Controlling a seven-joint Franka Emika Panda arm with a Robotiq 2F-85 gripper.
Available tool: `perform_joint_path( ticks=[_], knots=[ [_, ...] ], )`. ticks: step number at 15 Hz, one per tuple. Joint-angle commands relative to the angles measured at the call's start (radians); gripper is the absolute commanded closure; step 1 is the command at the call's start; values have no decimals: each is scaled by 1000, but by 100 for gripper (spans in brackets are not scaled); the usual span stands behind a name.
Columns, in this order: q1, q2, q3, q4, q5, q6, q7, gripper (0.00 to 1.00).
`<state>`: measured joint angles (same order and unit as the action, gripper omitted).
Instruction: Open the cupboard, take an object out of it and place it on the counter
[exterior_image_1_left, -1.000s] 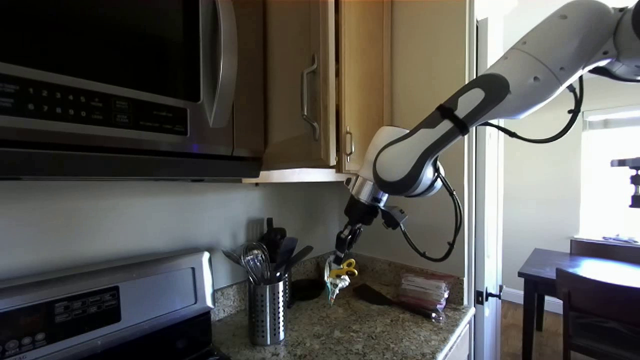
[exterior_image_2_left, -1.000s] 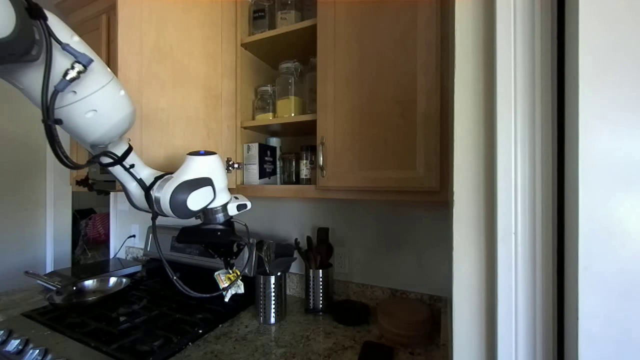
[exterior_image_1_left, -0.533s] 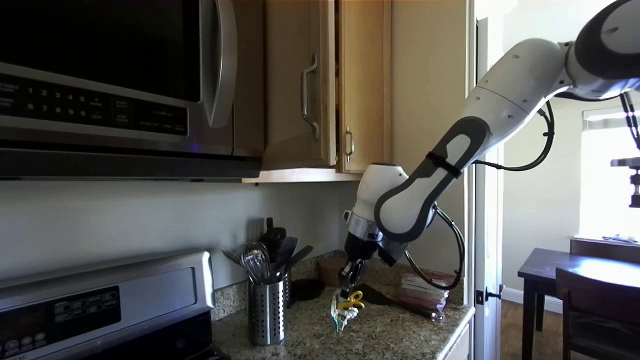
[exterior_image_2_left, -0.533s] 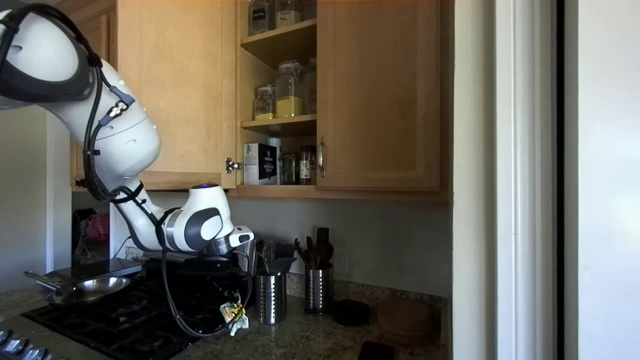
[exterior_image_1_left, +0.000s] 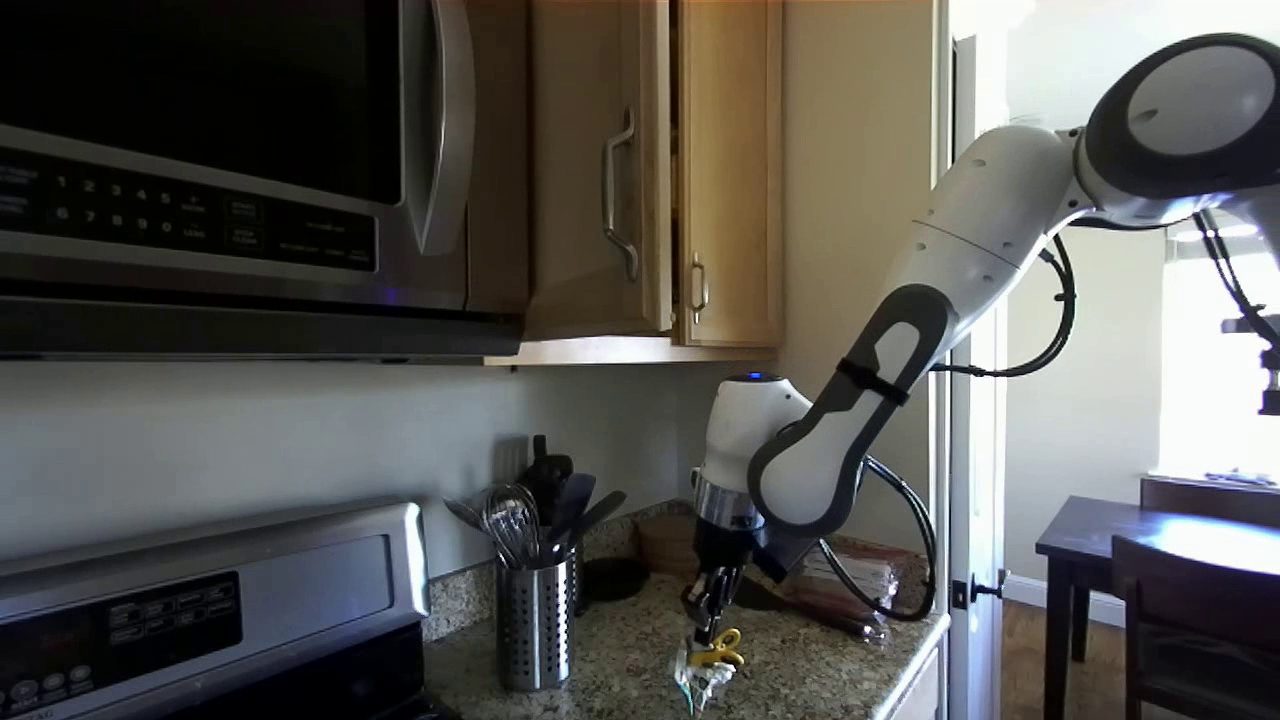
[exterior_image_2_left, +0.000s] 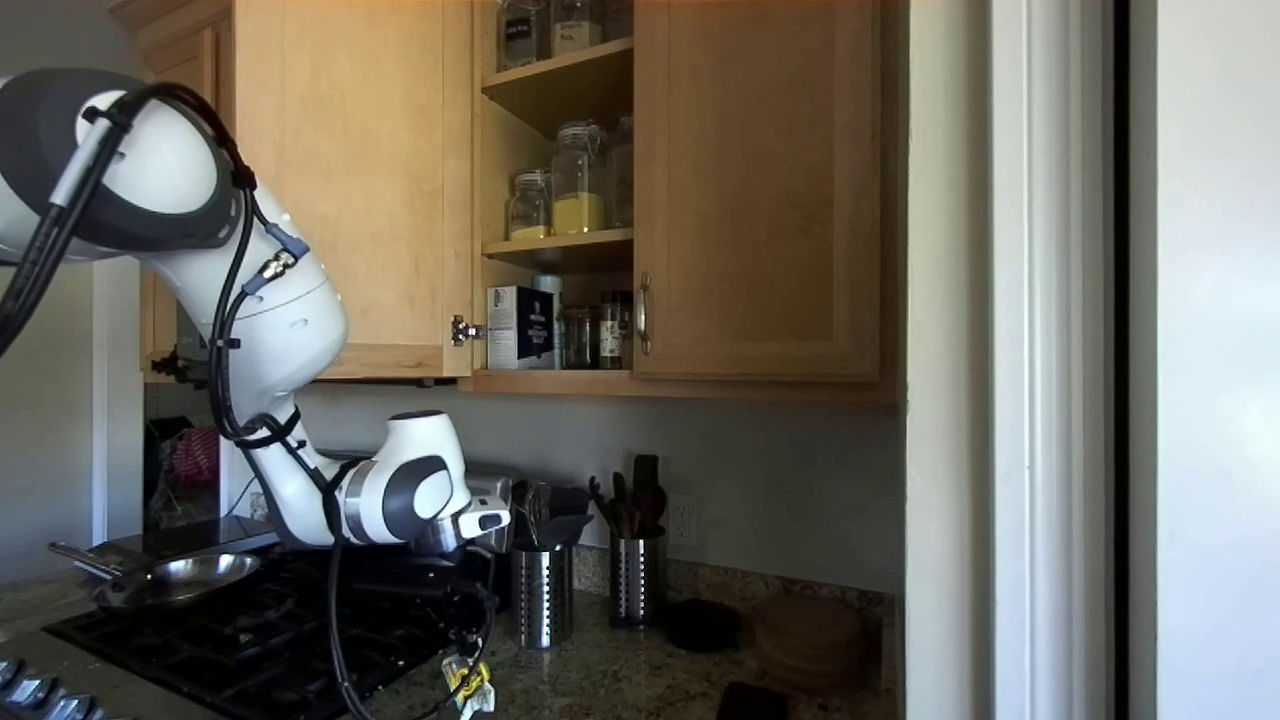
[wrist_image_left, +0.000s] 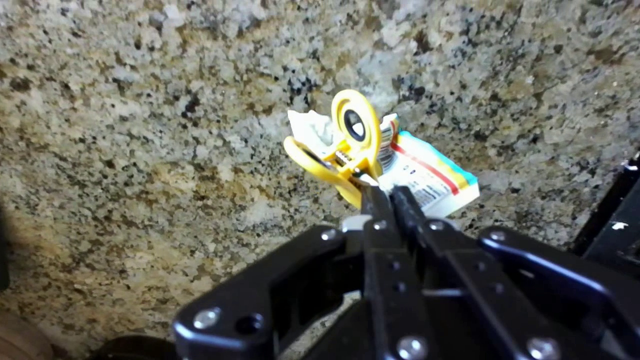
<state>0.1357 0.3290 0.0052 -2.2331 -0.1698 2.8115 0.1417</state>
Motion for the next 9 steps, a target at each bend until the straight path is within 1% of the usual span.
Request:
perform_joint_path(
  ticks=[1,3,4,9],
  knots=[
    [46,38,-35,13,-22,9,62,92],
    [51,53,-31,18,-9,4,61,92],
    [61,55,-39,22,-17,-7,68,73],
    [67,14,-57,16,-25,-23,58,43]
  ],
)
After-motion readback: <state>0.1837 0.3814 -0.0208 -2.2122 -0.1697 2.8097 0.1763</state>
